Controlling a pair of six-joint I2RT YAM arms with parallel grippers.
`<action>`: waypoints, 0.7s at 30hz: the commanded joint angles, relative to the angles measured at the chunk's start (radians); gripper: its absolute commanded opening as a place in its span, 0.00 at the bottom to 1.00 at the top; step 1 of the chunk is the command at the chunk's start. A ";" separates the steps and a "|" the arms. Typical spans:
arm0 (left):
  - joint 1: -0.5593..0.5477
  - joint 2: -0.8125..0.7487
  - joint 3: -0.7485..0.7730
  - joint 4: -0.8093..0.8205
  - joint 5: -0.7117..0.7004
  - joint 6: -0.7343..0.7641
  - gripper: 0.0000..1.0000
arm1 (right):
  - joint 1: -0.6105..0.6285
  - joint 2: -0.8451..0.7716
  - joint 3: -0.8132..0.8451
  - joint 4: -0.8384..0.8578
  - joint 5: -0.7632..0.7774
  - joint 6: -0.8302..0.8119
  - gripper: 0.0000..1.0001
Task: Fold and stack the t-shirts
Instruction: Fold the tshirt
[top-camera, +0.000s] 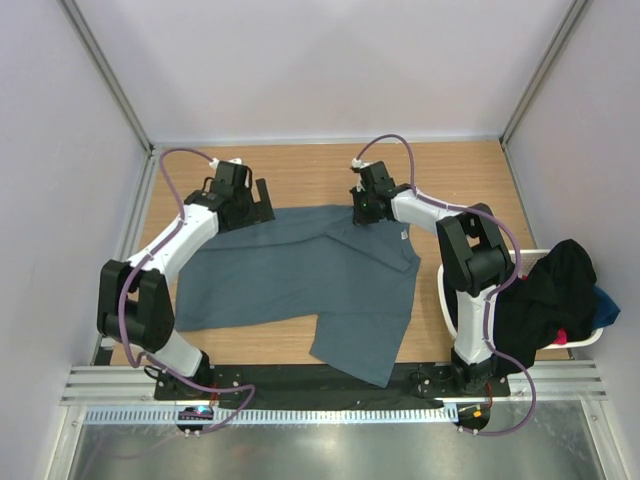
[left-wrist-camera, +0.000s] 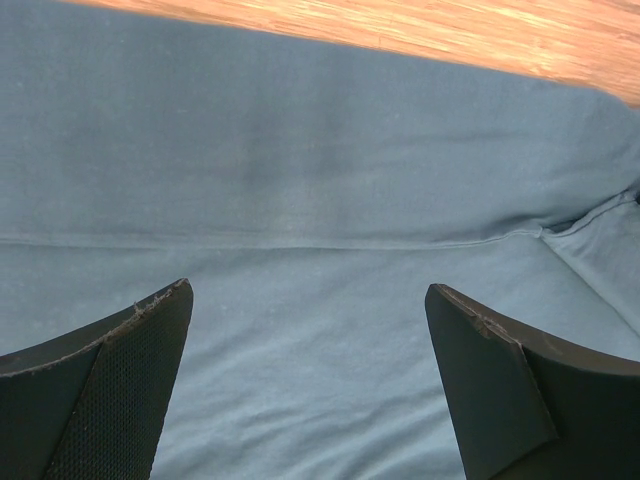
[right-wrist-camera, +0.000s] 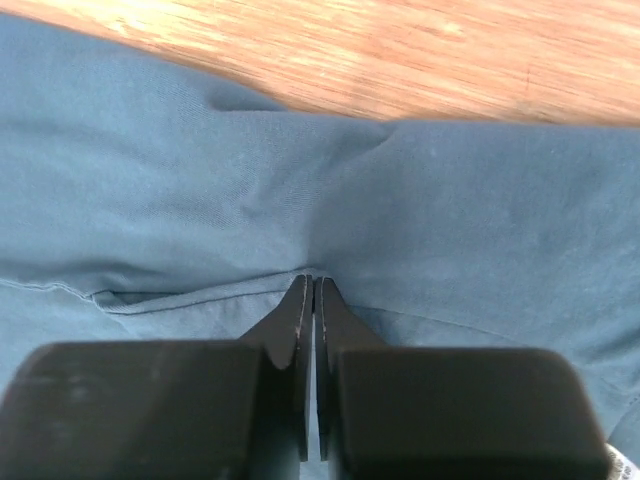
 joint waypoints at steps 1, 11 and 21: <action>-0.003 -0.054 0.003 -0.008 -0.032 0.009 1.00 | 0.006 -0.019 0.021 0.000 0.011 0.004 0.01; -0.003 -0.068 -0.013 -0.019 -0.046 0.018 1.00 | 0.072 -0.165 -0.053 -0.016 -0.035 0.085 0.01; -0.003 -0.074 -0.039 -0.034 -0.059 0.018 1.00 | 0.222 -0.262 -0.238 0.019 -0.006 0.289 0.01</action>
